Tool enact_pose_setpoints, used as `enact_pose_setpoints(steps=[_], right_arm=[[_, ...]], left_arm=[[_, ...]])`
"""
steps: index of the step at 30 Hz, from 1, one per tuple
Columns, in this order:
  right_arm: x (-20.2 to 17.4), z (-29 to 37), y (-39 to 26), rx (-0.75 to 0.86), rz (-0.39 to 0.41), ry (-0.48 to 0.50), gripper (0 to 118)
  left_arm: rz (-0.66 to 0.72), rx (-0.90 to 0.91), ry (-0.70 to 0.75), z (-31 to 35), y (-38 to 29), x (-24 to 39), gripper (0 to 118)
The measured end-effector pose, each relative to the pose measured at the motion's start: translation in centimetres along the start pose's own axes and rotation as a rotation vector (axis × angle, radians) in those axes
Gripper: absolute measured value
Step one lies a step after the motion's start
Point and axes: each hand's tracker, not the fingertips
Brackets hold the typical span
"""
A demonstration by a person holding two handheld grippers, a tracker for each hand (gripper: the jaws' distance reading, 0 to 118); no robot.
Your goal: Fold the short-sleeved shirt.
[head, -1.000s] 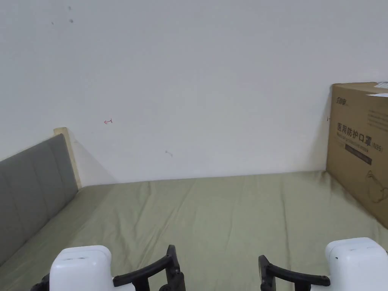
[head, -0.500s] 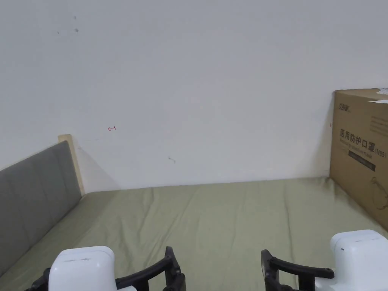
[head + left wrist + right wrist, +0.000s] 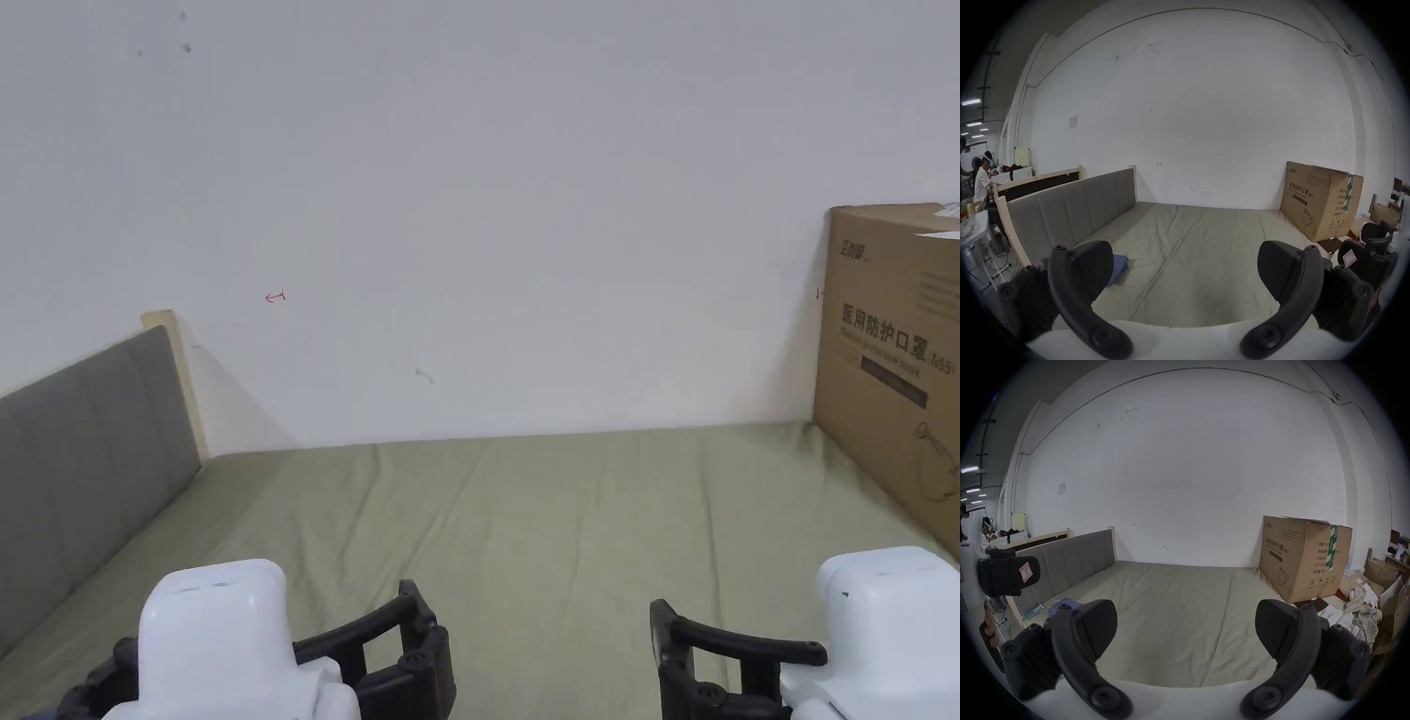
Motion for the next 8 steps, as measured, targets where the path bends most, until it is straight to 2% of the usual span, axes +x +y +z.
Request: enact_pose_setpoints(steps=[8], right_arm=[[0.11, -0.18, -0.14, -0.007, -0.003, -0.007, 114]], left_arm=[[-0.038, 0.027, -0.013, 0.09, -0.15, -0.07, 118]])
